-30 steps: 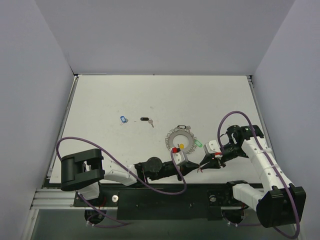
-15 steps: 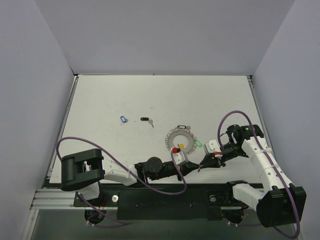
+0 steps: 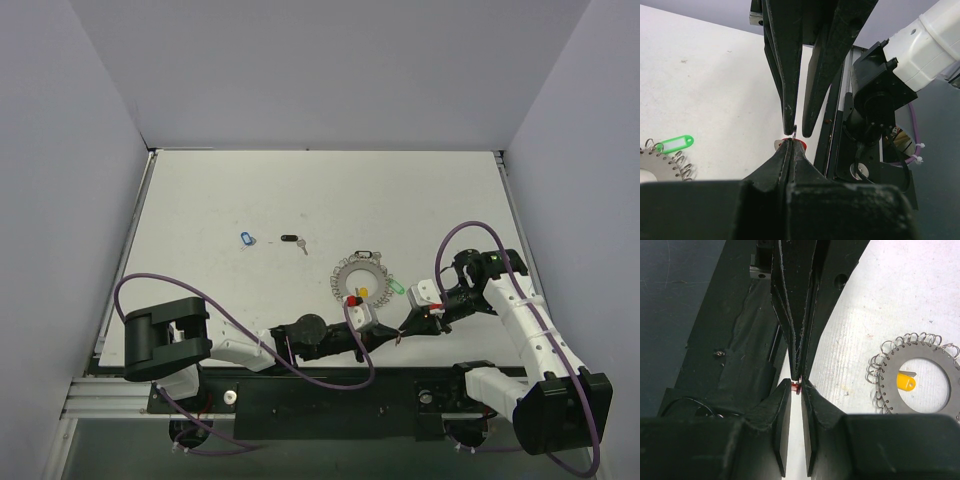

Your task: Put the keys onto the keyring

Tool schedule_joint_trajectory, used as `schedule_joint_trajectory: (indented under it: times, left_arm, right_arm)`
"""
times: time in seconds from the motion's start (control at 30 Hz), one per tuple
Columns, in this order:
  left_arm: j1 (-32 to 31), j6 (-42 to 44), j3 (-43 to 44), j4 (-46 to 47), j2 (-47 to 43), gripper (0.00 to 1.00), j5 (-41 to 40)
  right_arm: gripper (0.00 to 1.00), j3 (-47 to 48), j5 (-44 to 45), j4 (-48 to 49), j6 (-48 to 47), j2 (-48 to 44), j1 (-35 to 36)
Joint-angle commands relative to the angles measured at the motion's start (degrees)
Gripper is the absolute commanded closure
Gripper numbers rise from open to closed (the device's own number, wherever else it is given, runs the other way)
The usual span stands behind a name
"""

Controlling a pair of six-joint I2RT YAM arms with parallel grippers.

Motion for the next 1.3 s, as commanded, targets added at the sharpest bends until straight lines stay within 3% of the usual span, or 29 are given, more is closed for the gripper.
schedule_joint_trajectory:
  times: [0.0,0.33,0.6,0.63,0.67,0.73,0.77,0.8,1.0,1.17,1.27]
  left_arm:
    - [-0.2,-0.7,2.3,0.9,0.3,1.00,0.7]
    - [-0.2,-0.7,2.3,0.9,0.0,1.00,0.7]
    - [0.0,-1.6,1.6,2.2,-0.6,1.00,-0.4]
    - [0.1,-1.9,1.1,2.9,-1.0,0.98,-0.8]
    - [0.3,-2.7,1.0,2.9,-1.4,0.79,-1.0]
    - [0.5,-3.0,0.2,2.9,-2.8,0.53,-1.4]
    - [0.5,-2.9,-0.5,2.9,-3.9,0.48,-1.6]
    - [0.5,-2.6,-0.9,2.9,-4.5,0.35,-1.9]
    - [2.6,-2.4,-7.1,-4.7,-15.4,0.29,-5.5]
    - [7.7,-8.9,-5.6,-24.5,-26.9,0.27,-4.6]
    - [8.7,-12.0,-5.5,-30.1,-31.8,0.27,-5.2]
  right_arm:
    - [0.89,1.4,-2.3,-13.8,-0.4,-0.3,-0.3]
    - [1.00,1.2,-1.8,-12.2,1.3,-0.2,-0.2]
    - [1.00,2.0,-0.9,-9.4,7.3,-0.3,-1.0]
    - [1.00,2.1,-1.0,-9.0,8.4,-0.3,-1.4]
    - [1.00,2.2,-1.2,-8.4,9.1,-0.3,-1.8]
    - [1.00,2.3,-1.8,-7.6,11.2,-0.2,-3.4]
    - [1.00,2.5,-2.3,-7.3,12.6,-0.1,-4.6]
    - [1.00,2.6,-2.4,-6.3,13.4,-0.1,-5.3]
    - [1.00,5.0,-1.3,-4.3,23.3,0.8,-17.6]
    - [1.00,5.7,0.3,-4.2,27.1,1.2,-27.7]
    - [1.00,5.9,2.2,-3.4,30.6,0.7,-34.7]
